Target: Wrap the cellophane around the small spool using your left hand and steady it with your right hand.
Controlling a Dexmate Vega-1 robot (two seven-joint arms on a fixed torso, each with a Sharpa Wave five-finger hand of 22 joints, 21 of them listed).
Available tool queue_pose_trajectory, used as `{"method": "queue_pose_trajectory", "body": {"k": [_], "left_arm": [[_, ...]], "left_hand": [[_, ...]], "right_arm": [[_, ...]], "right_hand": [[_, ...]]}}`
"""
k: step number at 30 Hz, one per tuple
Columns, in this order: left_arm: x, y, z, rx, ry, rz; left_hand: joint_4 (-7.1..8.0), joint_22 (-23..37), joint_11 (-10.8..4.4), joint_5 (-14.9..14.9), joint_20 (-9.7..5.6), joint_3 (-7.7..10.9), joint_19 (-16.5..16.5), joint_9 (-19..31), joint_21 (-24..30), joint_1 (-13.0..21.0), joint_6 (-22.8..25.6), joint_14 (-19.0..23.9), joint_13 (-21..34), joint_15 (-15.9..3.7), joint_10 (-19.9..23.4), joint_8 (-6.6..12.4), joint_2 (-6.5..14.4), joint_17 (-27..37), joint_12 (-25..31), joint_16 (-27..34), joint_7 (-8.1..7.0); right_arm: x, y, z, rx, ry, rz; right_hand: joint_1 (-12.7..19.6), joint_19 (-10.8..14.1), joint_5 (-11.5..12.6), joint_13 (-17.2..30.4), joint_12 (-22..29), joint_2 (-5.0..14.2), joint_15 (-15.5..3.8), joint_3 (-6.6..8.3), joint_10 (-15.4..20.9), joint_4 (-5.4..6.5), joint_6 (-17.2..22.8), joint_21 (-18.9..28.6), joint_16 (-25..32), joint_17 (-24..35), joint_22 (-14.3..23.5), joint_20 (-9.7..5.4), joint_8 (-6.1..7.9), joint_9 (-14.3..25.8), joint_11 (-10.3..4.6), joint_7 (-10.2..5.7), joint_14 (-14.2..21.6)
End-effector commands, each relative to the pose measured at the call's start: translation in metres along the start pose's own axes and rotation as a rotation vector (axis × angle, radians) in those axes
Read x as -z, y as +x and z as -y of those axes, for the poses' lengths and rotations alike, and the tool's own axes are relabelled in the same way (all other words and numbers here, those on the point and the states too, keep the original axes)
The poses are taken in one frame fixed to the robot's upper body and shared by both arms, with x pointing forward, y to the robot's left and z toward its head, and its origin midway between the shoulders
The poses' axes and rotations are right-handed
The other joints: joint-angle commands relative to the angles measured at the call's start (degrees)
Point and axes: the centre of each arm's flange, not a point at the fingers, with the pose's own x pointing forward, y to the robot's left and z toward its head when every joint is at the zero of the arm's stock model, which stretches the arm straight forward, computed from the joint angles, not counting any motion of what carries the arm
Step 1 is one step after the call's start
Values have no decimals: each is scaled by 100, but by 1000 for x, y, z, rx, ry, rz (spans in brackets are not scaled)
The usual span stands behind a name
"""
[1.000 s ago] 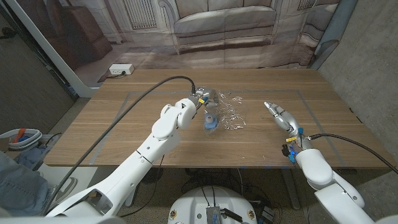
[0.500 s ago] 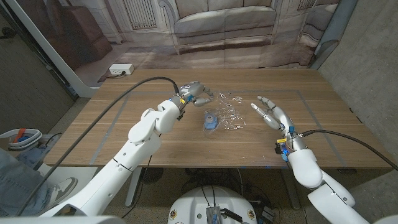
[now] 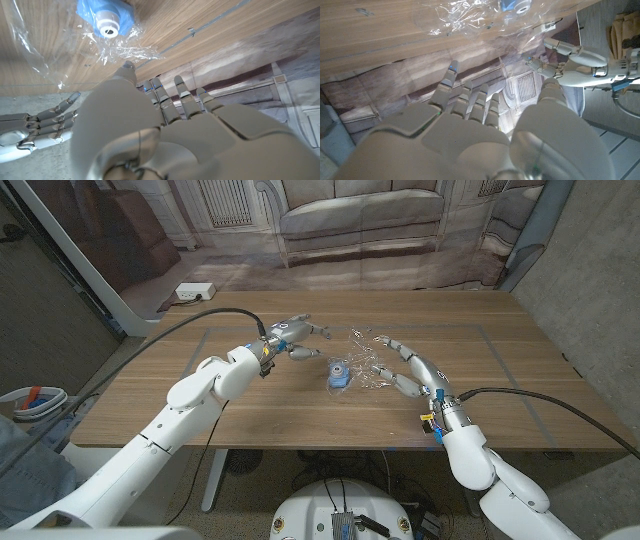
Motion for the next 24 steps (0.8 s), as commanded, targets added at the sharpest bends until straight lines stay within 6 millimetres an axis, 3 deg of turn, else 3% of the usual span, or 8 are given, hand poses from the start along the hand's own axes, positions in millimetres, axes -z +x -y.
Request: {"method": "queue_pose_trajectory", "body": {"k": [1,10,20,24], "left_arm": [[30,15,19,33,61,147],[35,22,35,85,67,189],[31,25,47,80,19,196],[27,28,52,65,16,212]], "left_hand": [[-57,8,9,33,-49,26,66,24,35,42,76,50,-20,-567,-4,32,-4,19,44,40,-90],[-140,5,2,44,-53,47,119,26,47,137,52,89,-71,-604,-12,16,-49,14,60,50,-131],[-199,3,0,55,-63,90,153,28,48,218,186,163,-134,-646,76,63,-27,21,103,76,-181],[-210,3,0,57,-50,100,153,28,45,233,185,164,-148,-637,88,60,-19,22,106,75,-199]], "right_arm": [[-26,-2,-30,-39,-197,61],[-24,-4,-48,-40,-253,66],[-11,5,-70,-80,-263,78],[-8,7,-74,-66,-258,73]], "right_hand": [[291,104,37,23,-55,8,-76,89,-92,-105,-120,9,-24,15,-2,-50,-63,13,-49,5,-15],[729,284,78,29,-90,-44,-200,208,-158,-160,-197,26,-24,15,-2,-204,-62,22,-121,-19,-22],[1373,545,180,33,-107,-66,-377,384,-183,-156,-257,55,-10,21,2,-576,-51,35,-202,-66,44],[1436,606,192,34,-87,-97,-406,386,-130,-134,-243,66,7,24,3,-591,-41,37,-221,-96,97]]}}
